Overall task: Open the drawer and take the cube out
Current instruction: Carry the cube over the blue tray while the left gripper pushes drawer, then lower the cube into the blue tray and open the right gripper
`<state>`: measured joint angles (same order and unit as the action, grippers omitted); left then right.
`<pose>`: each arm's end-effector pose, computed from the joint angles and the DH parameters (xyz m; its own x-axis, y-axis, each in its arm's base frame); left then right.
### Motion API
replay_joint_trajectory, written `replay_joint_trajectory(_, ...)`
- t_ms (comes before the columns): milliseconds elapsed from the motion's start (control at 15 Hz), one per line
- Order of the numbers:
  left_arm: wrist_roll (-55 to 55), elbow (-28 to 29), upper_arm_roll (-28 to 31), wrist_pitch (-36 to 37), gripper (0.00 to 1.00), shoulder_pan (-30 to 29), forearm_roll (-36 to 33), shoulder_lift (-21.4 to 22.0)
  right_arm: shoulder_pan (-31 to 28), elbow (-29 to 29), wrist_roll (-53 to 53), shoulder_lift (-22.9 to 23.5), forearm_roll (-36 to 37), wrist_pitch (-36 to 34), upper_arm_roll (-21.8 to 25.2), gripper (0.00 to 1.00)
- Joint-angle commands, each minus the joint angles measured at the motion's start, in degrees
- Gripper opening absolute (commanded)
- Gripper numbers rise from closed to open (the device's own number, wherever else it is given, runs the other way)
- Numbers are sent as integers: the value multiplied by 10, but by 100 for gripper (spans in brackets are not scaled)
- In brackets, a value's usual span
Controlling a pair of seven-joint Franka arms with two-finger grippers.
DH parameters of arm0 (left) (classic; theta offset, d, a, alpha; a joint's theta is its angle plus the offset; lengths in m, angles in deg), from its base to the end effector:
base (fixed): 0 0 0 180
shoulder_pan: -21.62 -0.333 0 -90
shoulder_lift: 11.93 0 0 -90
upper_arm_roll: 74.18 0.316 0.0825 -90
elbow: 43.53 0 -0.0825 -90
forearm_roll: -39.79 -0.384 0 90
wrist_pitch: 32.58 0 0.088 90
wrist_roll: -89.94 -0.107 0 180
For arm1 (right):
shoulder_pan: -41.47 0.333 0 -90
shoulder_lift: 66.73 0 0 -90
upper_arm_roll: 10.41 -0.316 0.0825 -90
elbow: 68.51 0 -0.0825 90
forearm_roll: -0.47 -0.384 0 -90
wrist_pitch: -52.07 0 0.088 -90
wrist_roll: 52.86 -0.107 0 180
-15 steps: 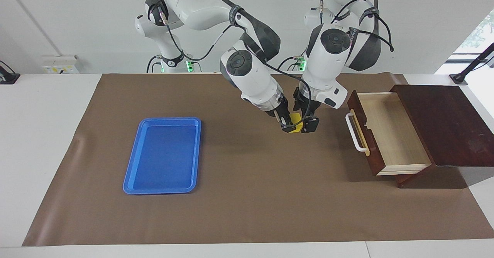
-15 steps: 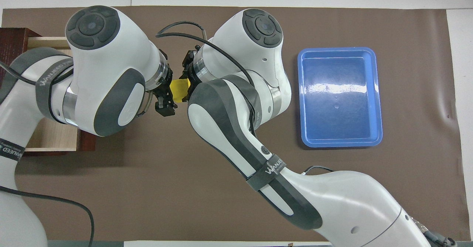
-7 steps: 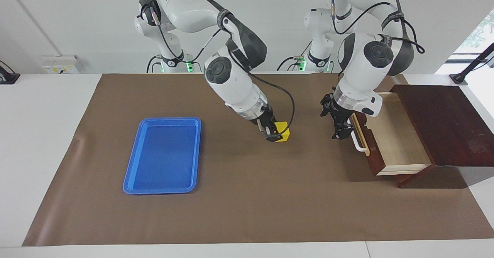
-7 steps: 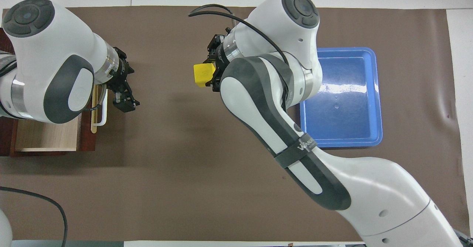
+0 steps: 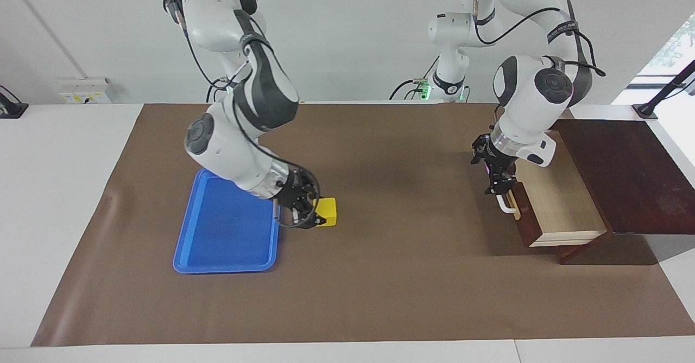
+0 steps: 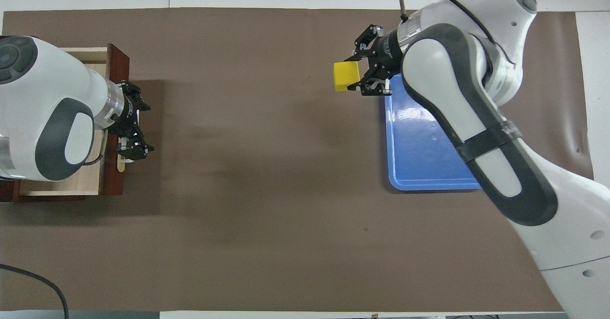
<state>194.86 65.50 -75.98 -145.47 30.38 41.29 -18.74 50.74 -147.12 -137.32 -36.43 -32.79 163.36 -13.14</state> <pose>0.5732 -0.1081 0.4325 -0.0873 0.9961 -0.0131 0.9946 0.0864 -0.0569 0.6948 0.1786 0.4263 0.0887 -0.8381 -0.5382 -0.9959 -0.0841 -0.0331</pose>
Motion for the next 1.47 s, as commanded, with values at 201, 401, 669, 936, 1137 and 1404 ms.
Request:
replay_joint_trajectory(201, -63, 39, -4, -19, 100, -38, -11, 29, -119, -149, 179, -74, -24, -23, -5, 0)
replay_joint_trajectory(401, -100, 35, -4, -22, 100, -61, -13, 28, -173, -203, 251, -79, -24, 2, -5, 0)
replay_joint_trajectory(669, -134, 32, -4, -24, 100, -78, -39, 26, -192, -217, 248, -79, -26, 5, -3, 0)
replay_joint_trajectory(936, -172, 25, -4, -20, 100, -103, -54, 23, -197, -257, 253, -88, -29, 25, -1, 0)
replay_joint_trajectory(1137, -197, 14, -4, -16, 100, -126, -67, 22, -202, -291, 273, -97, -30, 46, -2, 0)
replay_joint_trajectory(1404, -253, 14, -4, -15, 100, -163, -67, 23, -202, -315, 273, -104, -30, 54, -1, 0)
